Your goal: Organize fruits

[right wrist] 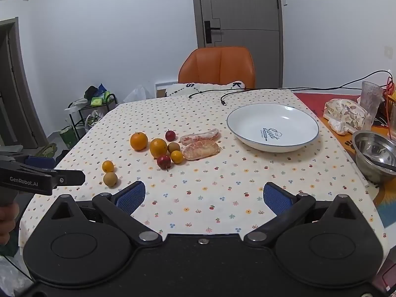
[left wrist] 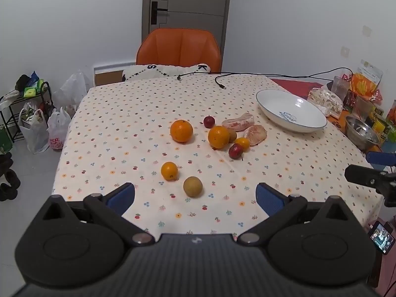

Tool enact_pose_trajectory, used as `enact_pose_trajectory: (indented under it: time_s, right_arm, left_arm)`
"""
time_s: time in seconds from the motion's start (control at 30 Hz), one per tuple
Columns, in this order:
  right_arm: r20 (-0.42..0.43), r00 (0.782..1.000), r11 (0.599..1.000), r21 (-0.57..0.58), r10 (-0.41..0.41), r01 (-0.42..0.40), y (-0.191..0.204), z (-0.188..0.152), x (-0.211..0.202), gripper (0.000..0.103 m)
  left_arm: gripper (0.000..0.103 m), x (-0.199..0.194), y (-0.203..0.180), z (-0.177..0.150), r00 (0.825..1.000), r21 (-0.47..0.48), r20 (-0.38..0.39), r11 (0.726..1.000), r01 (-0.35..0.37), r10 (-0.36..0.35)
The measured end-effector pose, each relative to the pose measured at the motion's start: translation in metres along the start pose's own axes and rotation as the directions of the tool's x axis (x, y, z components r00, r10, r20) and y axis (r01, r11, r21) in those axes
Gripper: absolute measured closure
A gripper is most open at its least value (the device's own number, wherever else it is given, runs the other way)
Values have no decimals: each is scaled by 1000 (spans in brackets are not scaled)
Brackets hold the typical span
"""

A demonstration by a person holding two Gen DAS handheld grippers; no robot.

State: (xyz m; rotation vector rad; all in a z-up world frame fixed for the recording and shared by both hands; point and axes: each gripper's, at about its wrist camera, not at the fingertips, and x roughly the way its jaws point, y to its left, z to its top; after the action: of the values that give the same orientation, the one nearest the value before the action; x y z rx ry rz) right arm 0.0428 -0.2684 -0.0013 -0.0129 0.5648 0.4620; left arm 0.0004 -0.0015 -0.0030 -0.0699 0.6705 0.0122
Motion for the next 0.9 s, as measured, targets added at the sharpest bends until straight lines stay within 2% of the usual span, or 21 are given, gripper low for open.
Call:
enact_pose_trajectory:
  time_s: [0.9]
  right_arm:
    - [6, 1000, 1000, -2, 11, -11, 2, 1, 0, 0]
  left_arm:
    - [0, -3, -1, -1, 1000, 3, 2, 1000, 7, -7]
